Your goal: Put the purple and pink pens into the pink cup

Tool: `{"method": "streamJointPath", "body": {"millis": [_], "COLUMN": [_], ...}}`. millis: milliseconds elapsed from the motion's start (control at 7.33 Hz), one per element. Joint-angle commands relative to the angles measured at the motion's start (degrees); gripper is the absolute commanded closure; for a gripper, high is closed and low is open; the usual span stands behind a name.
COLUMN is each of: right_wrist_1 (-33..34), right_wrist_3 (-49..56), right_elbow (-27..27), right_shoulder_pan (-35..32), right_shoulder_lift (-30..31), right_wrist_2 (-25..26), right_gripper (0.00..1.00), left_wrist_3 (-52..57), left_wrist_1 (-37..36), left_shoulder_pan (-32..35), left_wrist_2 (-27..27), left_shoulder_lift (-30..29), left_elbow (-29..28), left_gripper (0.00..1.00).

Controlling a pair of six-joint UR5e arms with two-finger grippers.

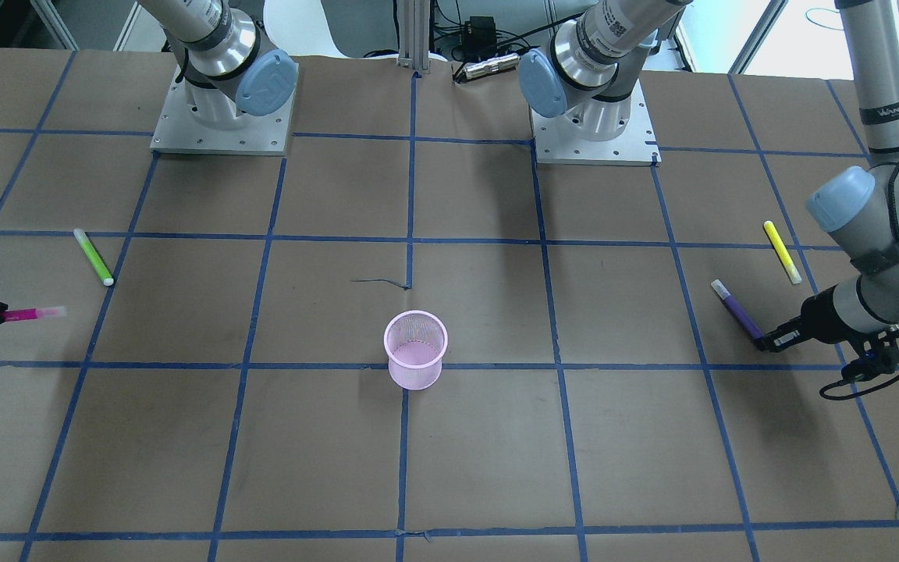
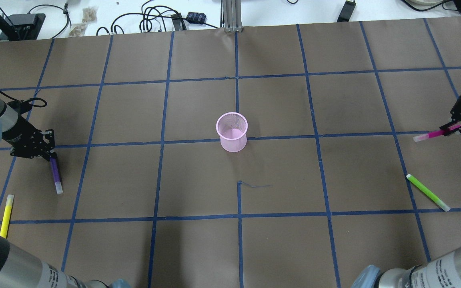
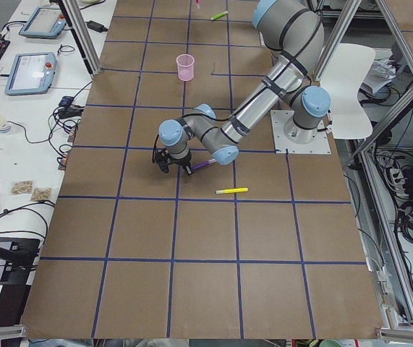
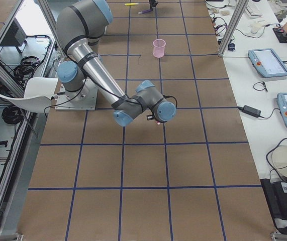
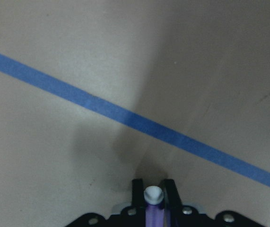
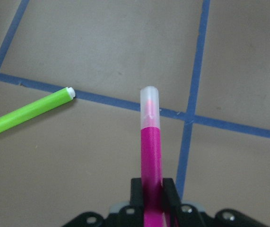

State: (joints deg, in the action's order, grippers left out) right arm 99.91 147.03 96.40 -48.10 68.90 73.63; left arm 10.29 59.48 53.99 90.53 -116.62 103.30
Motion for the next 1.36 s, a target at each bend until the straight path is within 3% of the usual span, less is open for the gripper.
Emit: {"method": "streamJointPath", "body": {"millis": [0, 273, 545, 682, 955, 1227], "right_wrist_1": [-0.32, -0.07, 1.25, 5.95, 12.03, 18.01], "right_wrist_3": [-12.75, -27.86, -42.01, -51.75, -63.13, -68.45], "right_elbow": [0.37, 0.37, -0.24, -0.25, -0.16, -0.25], "right_shoulder_pan": [-8.8, -20.21, -31.04, -36.31, -49.04, -58.64], "right_shoulder_lift": [6.75, 12.37, 13.9, 13.9, 12.94, 9.87], "right_wrist_2": [-0.16, -0.07, 0.9, 1.16, 7.98, 18.86], "right_gripper": [0.97, 0.97, 0.97, 0.97, 0.97, 0.97], "left_wrist_3": [-0.01, 0.08, -0.01, -0.01, 0.08, 0.08], "left_wrist_1": [0.02, 0.2, 0.81, 0.73, 0.81, 0.81], "left_shoulder_pan": [0.58, 2.33, 5.67, 6.03, 7.69, 7.88], "left_wrist_2": [0.0, 0.09, 0.35, 0.01, 0.09, 0.44], "left_shoulder_lift": [1.74, 2.97, 5.6, 6.75, 8.33, 9.39], "left_elbow": [-1.07, -4.49, -6.26, -6.7, -6.97, -7.06], "left_gripper": [1.0, 1.0, 1.0, 1.0, 1.0, 1.0]}}
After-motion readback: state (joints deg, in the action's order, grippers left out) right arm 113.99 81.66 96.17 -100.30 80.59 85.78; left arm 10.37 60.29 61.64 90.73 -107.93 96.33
